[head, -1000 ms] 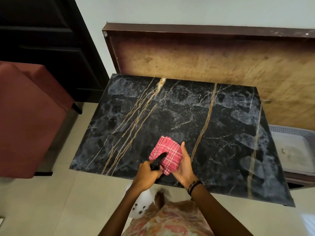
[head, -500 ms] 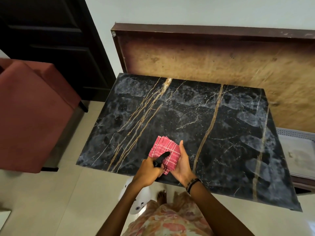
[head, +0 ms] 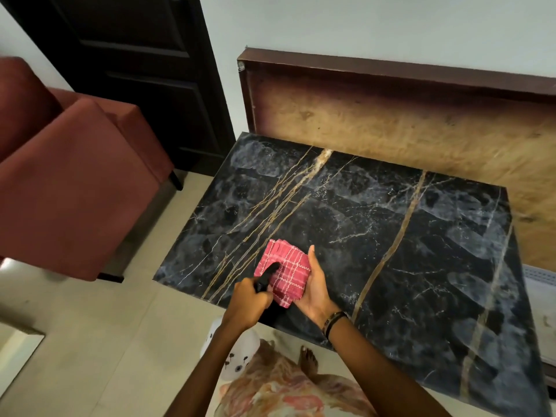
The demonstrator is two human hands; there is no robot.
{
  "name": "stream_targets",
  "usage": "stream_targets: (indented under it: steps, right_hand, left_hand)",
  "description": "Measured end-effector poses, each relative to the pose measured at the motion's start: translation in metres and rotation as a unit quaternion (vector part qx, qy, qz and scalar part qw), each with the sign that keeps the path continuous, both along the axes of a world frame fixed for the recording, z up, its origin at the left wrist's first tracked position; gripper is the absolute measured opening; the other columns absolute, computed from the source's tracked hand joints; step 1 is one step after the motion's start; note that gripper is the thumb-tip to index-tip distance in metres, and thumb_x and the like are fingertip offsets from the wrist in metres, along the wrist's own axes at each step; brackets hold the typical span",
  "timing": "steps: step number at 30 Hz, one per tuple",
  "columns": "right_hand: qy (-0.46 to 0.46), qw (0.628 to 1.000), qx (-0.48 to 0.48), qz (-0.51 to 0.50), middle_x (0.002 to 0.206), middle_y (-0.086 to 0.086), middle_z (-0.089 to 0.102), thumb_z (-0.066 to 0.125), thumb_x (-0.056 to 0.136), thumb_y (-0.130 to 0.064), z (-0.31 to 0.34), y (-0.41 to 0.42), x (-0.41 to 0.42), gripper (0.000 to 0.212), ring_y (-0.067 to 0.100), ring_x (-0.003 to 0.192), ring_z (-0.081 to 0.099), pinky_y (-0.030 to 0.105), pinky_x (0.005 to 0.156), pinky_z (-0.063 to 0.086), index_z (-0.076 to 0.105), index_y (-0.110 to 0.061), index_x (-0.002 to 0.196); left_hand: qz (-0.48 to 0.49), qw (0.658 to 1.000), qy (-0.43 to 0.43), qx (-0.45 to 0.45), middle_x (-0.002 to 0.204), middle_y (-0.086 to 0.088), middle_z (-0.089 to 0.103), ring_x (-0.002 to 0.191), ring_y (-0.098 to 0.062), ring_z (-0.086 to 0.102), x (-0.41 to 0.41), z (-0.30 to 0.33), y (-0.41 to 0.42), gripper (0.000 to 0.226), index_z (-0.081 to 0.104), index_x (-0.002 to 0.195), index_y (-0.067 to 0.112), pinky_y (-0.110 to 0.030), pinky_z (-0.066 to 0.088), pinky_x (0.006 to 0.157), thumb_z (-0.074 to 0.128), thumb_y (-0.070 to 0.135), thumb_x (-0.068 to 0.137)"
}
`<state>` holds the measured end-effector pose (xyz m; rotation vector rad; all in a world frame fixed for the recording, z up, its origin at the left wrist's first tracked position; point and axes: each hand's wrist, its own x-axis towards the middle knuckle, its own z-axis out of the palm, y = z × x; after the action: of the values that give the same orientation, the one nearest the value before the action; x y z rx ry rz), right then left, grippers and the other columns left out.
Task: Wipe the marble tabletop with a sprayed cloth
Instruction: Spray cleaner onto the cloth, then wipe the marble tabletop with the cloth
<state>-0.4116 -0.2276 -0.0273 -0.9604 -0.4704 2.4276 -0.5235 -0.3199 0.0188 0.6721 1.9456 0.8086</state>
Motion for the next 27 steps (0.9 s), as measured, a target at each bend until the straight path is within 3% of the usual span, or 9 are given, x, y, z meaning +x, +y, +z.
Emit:
stream_targets:
  steps: [8, 13, 16, 18, 20, 21, 22, 25, 27]
  right_hand:
    - [-0.029, 0.999, 0.017, 0.013, 0.128, 0.019, 0.061, 0.041, 0.090, -0.060, -0.008, 0.001, -0.046, 0.066, 0.033, 0.119, 0.058, 0.050, 0.104, 0.044, 0.056, -0.009, 0.130]
    - [-0.181, 0.954, 0.226, 0.082, 0.129, 0.011, 0.062, 0.046, 0.099, -0.036, -0.004, -0.005, -0.103, 0.039, 0.022, 0.113, 0.062, 0.030, 0.089, 0.055, 0.051, -0.020, 0.134]
    - [-0.278, 0.806, 0.504, 0.136, 0.137, 0.000, 0.055, 0.050, 0.097, -0.037, -0.010, -0.019, -0.139, 0.045, 0.012, 0.128, 0.049, 0.026, 0.105, 0.043, 0.045, -0.024, 0.139]
    - [-0.341, 0.624, 0.671, 0.207, 0.146, 0.005, 0.045, 0.051, 0.097, -0.038, -0.026, -0.031, -0.158, 0.054, 0.014, 0.137, 0.033, 0.034, 0.115, 0.030, 0.039, -0.016, 0.144]
    - [-0.358, 0.415, 0.788, 0.281, 0.146, 0.010, 0.045, 0.057, 0.092, -0.042, -0.048, -0.048, -0.163, 0.060, 0.023, 0.138, 0.037, 0.045, 0.113, 0.033, 0.043, -0.010, 0.141]
    - [-0.365, 0.352, 0.798, 0.325, 0.144, 0.010, 0.047, 0.058, 0.089, -0.049, -0.056, -0.058, -0.163, 0.065, 0.028, 0.135, 0.042, 0.048, 0.109, 0.037, 0.047, -0.010, 0.139]
    - [-0.374, 0.336, 0.788, 0.356, 0.144, 0.010, 0.048, 0.056, 0.086, -0.058, -0.063, -0.067, -0.162, 0.072, 0.030, 0.134, 0.043, 0.051, 0.108, 0.038, 0.048, -0.011, 0.139]
    - [-0.385, 0.407, 0.747, 0.358, 0.154, 0.005, 0.034, 0.040, 0.084, -0.075, -0.077, -0.076, -0.159, 0.085, 0.028, 0.143, 0.026, 0.051, 0.118, 0.022, 0.036, -0.017, 0.146]
    - [-0.389, 0.391, 0.758, 0.348, 0.156, 0.001, 0.027, 0.035, 0.088, -0.073, -0.079, -0.072, -0.162, 0.077, 0.026, 0.146, 0.017, 0.050, 0.119, 0.011, 0.030, -0.025, 0.148]
  left_hand:
    - [0.002, 1.000, 0.019, -0.002, 0.034, 0.008, 0.042, 0.035, -0.009, 0.038, -0.048, -0.009, -0.002, 0.027, 0.047, 0.048, 0.015, -0.021, 0.031, 0.041, 0.056, -0.003, 0.066]
    - [0.087, 0.995, -0.033, 0.032, 0.053, -0.008, 0.052, 0.044, -0.017, 0.045, -0.111, -0.021, -0.026, 0.008, 0.063, 0.070, 0.003, -0.026, 0.037, 0.047, 0.060, -0.001, 0.076]
    - [0.163, 0.981, -0.067, 0.079, 0.054, -0.012, 0.049, 0.034, -0.008, 0.038, -0.158, -0.023, -0.044, 0.009, 0.063, 0.076, -0.002, -0.017, 0.031, 0.037, 0.058, -0.005, 0.083]
    - [0.174, 0.977, -0.068, 0.100, 0.055, -0.013, 0.049, 0.031, -0.007, 0.035, -0.189, -0.023, -0.055, 0.010, 0.064, 0.080, -0.006, -0.015, 0.029, 0.035, 0.055, -0.011, 0.082]
    - [0.168, 0.977, -0.070, 0.113, 0.058, -0.015, 0.049, 0.031, -0.009, 0.033, -0.213, -0.022, -0.063, 0.015, 0.063, 0.082, -0.004, -0.016, 0.027, 0.035, 0.053, -0.015, 0.080]
    - [0.163, 0.977, -0.072, 0.117, 0.062, -0.017, 0.051, 0.033, -0.009, 0.033, -0.225, -0.022, -0.066, 0.016, 0.063, 0.082, -0.003, -0.017, 0.027, 0.036, 0.053, -0.015, 0.080]
    - [0.160, 0.977, -0.075, 0.119, 0.066, -0.018, 0.052, 0.034, -0.009, 0.034, -0.235, -0.022, -0.068, 0.017, 0.063, 0.082, -0.002, -0.018, 0.027, 0.036, 0.053, -0.015, 0.080]
    - [0.154, 0.978, -0.077, 0.120, 0.072, -0.018, 0.053, 0.036, -0.009, 0.034, -0.260, -0.023, -0.071, 0.024, 0.063, 0.078, 0.005, -0.020, 0.029, 0.037, 0.053, -0.016, 0.076]
    - [0.148, 0.978, -0.076, 0.122, 0.072, -0.017, 0.053, 0.037, -0.010, 0.033, -0.271, -0.023, -0.073, 0.028, 0.062, 0.074, 0.008, -0.020, 0.029, 0.038, 0.051, -0.017, 0.072]
